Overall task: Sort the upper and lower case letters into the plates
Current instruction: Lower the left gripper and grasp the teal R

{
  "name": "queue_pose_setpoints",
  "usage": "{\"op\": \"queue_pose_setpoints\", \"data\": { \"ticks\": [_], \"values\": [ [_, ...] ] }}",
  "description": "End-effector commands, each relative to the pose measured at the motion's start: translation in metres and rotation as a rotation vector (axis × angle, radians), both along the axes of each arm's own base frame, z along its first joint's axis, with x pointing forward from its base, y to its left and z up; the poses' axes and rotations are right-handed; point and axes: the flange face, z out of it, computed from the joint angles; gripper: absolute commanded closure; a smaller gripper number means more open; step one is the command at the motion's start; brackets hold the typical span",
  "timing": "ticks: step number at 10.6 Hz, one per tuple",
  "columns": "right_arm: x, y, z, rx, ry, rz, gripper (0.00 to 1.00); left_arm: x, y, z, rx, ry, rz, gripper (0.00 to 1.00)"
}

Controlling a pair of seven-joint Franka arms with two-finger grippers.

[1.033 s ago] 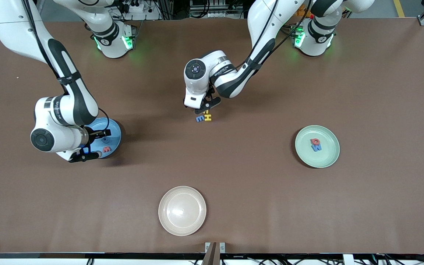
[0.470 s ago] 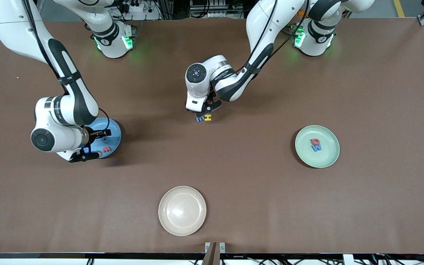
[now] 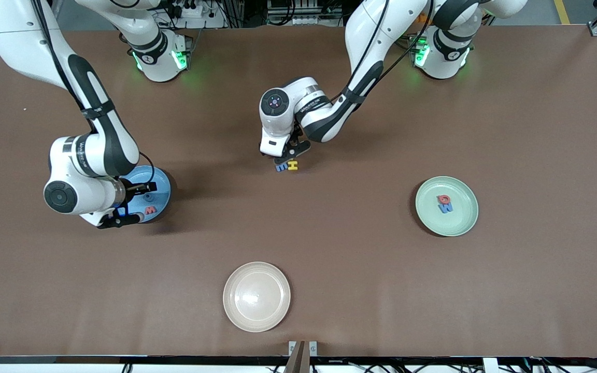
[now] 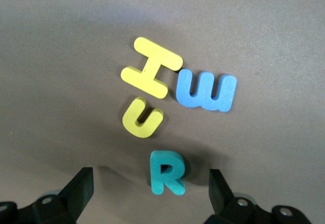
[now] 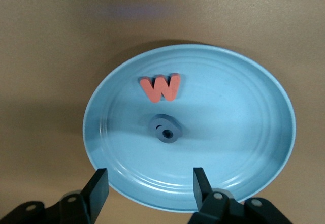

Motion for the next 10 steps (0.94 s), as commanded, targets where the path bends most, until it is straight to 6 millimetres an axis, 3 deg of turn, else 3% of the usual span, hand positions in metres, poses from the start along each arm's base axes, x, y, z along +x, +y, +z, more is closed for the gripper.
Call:
{"op": "queue_pose_setpoints", "data": {
  "ticks": [1, 10],
  "values": [
    [-0.0023, 0.0025, 0.0015, -0.014, 0.003, -0.004, 0.24, 0.0017, -0.0061, -0.0013, 0.007, -0.033, 0.013, 0.00],
    [-0.0026, 0.0086, 0.0028, -0.023, 0.004, -0.019, 0.24, -0.0007, -0.0079, -0.0067, 0.004, -0.040, 0.006, 0.00]
  ]
}}
